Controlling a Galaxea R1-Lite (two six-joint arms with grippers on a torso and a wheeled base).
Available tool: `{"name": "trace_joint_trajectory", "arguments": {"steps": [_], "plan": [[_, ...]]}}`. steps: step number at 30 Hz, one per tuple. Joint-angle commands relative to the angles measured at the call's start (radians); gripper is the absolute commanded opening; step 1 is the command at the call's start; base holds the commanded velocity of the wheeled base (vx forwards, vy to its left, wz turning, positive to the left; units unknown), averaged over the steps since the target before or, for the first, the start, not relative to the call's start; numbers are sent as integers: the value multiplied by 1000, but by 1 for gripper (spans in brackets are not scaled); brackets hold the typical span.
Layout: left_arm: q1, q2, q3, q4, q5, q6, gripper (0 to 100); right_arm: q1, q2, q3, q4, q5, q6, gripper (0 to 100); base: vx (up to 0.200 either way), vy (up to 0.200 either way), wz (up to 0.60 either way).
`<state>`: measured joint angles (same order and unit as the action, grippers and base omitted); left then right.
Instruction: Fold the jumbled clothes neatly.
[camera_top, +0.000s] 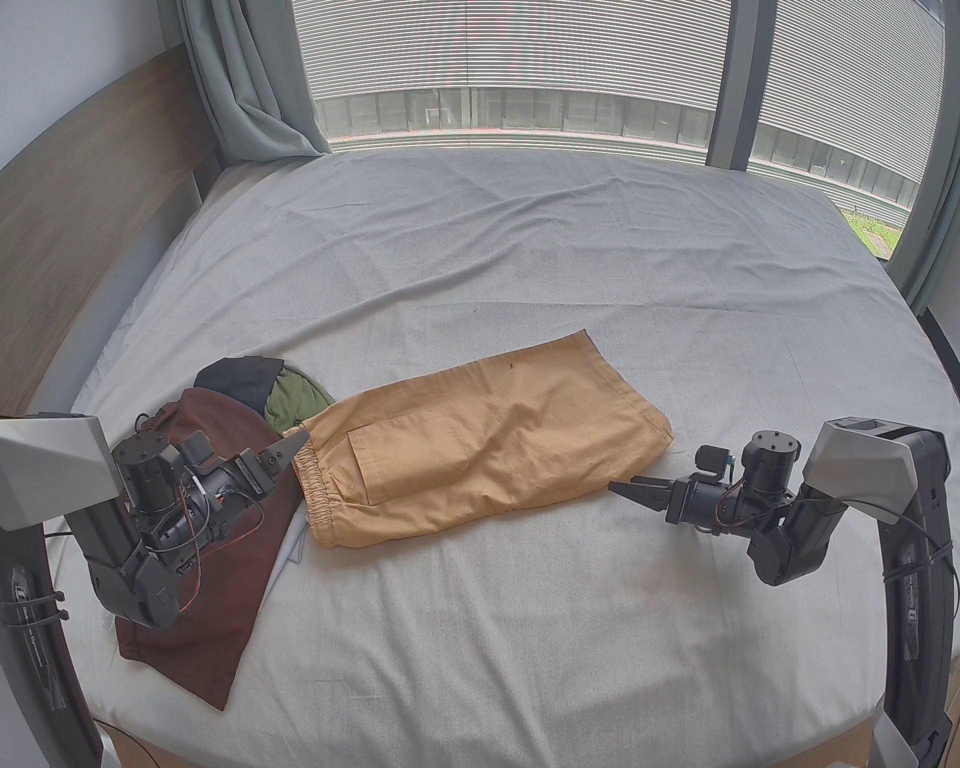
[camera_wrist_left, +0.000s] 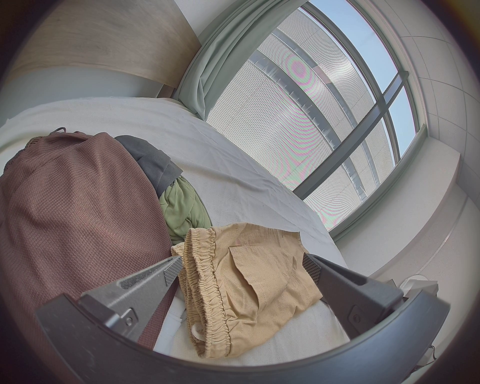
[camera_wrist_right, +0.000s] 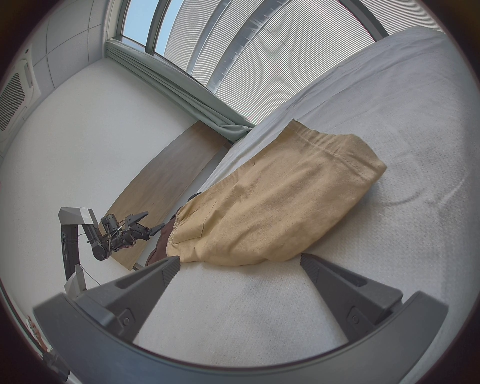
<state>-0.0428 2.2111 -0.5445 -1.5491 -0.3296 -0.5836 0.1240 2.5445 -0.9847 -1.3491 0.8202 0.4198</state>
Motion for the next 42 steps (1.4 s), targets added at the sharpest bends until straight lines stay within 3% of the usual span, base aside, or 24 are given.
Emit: {"name": "trace_joint_trajectory", "arguments": {"steps": [1, 13, 19, 31, 33, 37, 38, 42], "plan": [[1, -1, 0, 0, 0, -1, 100, 16, 20, -35, 19, -3, 1, 100, 0, 0, 0], [0, -2, 0, 0, 0, 1, 100, 72, 62, -121, 76, -72, -1, 100, 0, 0, 0], [-2, -1, 1, 0, 0, 1, 100, 126, 103, -198, 76, -147, 1, 100, 0, 0, 0], [-6, 1, 3, 0, 0, 1, 100, 128, 109, -229, 77, -154, 7, 100, 0, 0, 0], [-6, 1, 3, 0, 0, 1, 100, 131, 111, -244, 79, -193, 8, 100, 0, 0, 0], [-8, 1, 3, 0, 0, 1, 100, 132, 122, -255, 79, -208, 8, 100, 0, 0, 0], [-8, 2, 3, 0, 0, 1, 100, 132, 125, -255, 79, -210, 8, 0, 0, 0, 0], [-8, 2, 3, 0, 0, 1, 100, 132, 132, -253, 76, -210, 8, 0, 0, 0, 0]]}}
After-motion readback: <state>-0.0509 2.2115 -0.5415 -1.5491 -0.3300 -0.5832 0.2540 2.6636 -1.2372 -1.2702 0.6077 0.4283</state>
